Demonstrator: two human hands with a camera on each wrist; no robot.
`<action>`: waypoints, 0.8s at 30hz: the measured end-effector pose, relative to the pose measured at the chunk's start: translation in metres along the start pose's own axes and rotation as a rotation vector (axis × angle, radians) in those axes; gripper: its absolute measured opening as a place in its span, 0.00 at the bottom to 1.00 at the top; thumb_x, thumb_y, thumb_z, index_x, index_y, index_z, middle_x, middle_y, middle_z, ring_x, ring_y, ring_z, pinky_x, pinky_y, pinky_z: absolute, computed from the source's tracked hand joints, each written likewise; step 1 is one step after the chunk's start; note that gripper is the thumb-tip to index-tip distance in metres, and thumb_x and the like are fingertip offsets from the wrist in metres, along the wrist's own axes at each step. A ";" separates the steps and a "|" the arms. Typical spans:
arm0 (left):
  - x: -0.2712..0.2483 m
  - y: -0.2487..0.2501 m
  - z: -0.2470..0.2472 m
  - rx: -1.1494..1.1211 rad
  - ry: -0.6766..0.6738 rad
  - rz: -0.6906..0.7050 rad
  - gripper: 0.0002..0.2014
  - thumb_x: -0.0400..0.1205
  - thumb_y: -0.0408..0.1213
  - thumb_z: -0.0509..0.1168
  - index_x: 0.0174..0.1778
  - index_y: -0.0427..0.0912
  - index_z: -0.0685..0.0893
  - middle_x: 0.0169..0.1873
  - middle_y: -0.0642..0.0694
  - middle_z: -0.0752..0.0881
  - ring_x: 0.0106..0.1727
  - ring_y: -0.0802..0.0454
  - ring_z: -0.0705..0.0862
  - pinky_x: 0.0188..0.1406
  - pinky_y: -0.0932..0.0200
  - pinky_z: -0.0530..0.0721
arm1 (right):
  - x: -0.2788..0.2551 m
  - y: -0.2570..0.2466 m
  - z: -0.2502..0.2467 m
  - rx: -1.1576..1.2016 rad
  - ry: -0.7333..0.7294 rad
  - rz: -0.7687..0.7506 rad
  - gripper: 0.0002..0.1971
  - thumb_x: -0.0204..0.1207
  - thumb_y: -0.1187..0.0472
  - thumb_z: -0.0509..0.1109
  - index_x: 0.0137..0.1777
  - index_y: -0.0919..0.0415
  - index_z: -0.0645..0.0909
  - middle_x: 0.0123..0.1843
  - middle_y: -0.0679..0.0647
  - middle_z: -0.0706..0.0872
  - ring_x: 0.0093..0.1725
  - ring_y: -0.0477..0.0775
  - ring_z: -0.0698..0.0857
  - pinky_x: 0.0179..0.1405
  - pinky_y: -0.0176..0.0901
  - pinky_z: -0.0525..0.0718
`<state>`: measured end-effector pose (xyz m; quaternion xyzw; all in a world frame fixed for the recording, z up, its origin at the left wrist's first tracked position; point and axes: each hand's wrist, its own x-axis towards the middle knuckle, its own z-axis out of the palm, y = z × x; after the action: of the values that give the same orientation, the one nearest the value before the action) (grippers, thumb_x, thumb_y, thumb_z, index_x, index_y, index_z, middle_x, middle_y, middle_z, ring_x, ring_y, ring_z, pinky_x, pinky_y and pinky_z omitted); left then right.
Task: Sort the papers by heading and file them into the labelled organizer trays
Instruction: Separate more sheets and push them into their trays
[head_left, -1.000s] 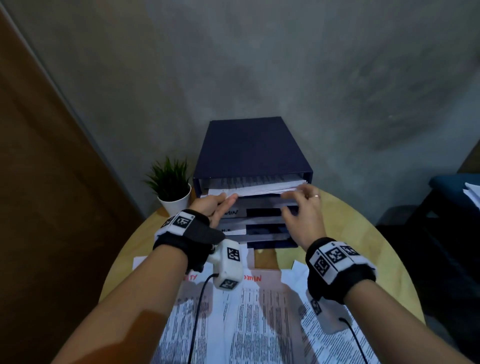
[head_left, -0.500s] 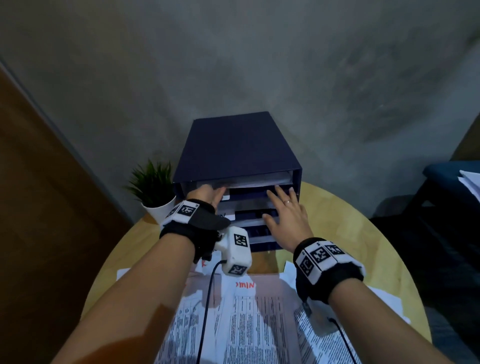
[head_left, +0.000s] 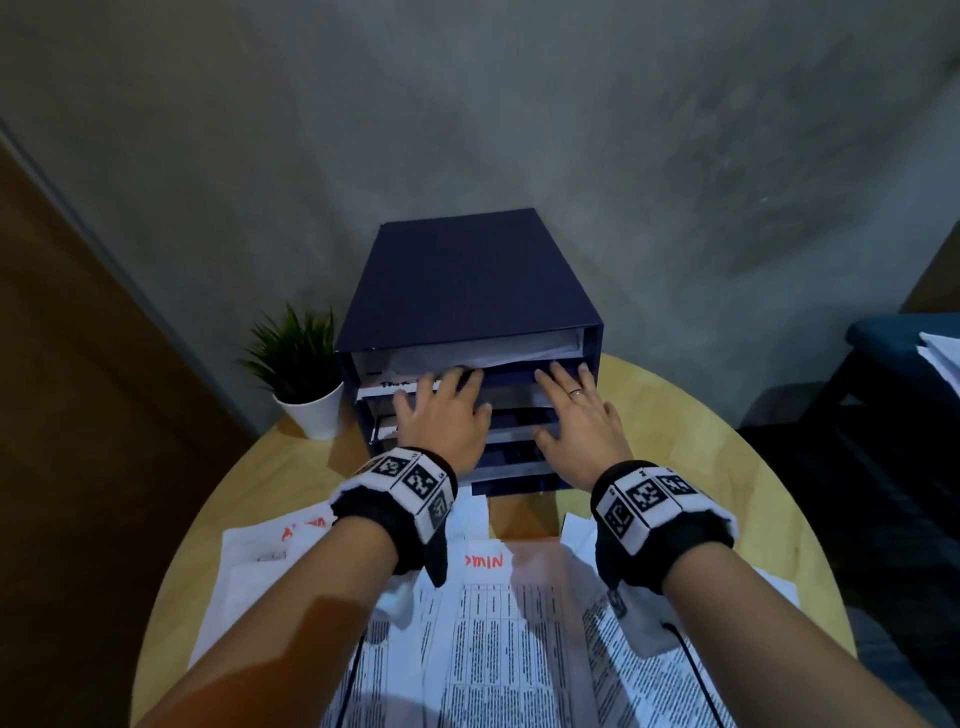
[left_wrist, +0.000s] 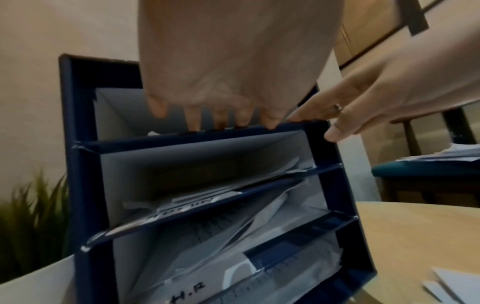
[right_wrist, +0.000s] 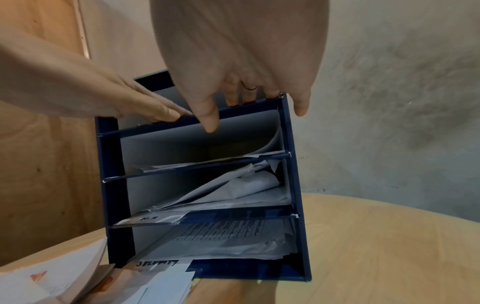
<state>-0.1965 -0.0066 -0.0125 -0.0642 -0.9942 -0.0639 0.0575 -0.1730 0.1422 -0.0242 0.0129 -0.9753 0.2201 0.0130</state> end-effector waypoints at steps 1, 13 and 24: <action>0.002 -0.002 0.001 0.036 -0.025 0.017 0.24 0.87 0.50 0.46 0.81 0.55 0.57 0.80 0.54 0.61 0.81 0.45 0.58 0.76 0.37 0.55 | 0.000 0.001 0.000 -0.003 -0.001 -0.001 0.34 0.82 0.57 0.59 0.84 0.49 0.48 0.87 0.45 0.44 0.86 0.52 0.40 0.82 0.61 0.53; 0.016 -0.006 -0.007 -0.033 -0.200 -0.034 0.29 0.86 0.55 0.41 0.84 0.51 0.50 0.84 0.52 0.49 0.85 0.45 0.46 0.80 0.33 0.44 | -0.002 0.002 0.000 -0.019 -0.009 -0.014 0.36 0.81 0.57 0.61 0.84 0.49 0.46 0.86 0.45 0.42 0.86 0.52 0.38 0.82 0.59 0.55; 0.007 -0.012 -0.008 -0.125 -0.128 0.036 0.28 0.86 0.49 0.50 0.83 0.45 0.56 0.84 0.45 0.53 0.84 0.44 0.52 0.83 0.38 0.48 | -0.006 0.007 -0.011 -0.069 -0.137 -0.028 0.38 0.82 0.57 0.61 0.84 0.51 0.42 0.86 0.46 0.38 0.85 0.52 0.37 0.82 0.60 0.52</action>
<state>-0.2042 -0.0185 -0.0051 -0.0893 -0.9886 -0.1207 -0.0091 -0.1667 0.1533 -0.0175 0.0410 -0.9807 0.1846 -0.0503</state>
